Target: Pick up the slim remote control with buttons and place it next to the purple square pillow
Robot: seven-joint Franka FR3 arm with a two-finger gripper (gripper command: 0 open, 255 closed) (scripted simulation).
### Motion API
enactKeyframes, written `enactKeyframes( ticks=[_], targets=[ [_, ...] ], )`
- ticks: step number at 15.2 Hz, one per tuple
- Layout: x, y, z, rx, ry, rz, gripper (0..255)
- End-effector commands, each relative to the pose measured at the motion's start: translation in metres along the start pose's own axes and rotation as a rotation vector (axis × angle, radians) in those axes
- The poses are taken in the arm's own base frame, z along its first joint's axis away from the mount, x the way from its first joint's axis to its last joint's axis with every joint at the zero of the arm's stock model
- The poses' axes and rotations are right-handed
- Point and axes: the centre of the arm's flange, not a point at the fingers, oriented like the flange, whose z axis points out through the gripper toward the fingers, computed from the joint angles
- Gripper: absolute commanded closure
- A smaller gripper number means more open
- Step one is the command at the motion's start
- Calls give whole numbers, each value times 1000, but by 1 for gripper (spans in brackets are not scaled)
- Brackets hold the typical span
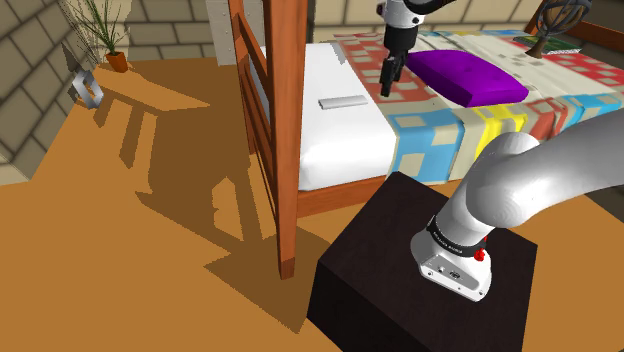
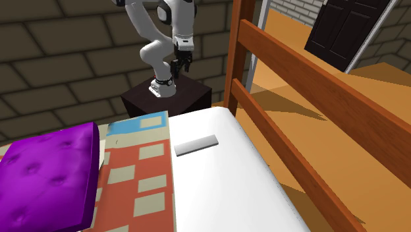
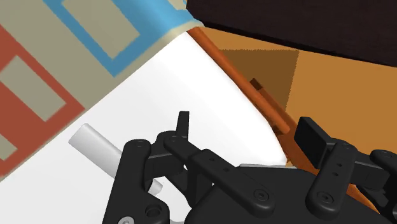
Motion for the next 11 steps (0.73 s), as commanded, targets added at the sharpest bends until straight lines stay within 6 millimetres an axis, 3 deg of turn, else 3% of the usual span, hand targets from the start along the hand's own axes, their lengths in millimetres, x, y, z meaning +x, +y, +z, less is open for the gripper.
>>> enactKeyframes(
  ticks=[1,11],
  targets=[
    [11,22,11,0,11,-55,0],
    [73,114,79,11,59,-307,0]
  ],
)
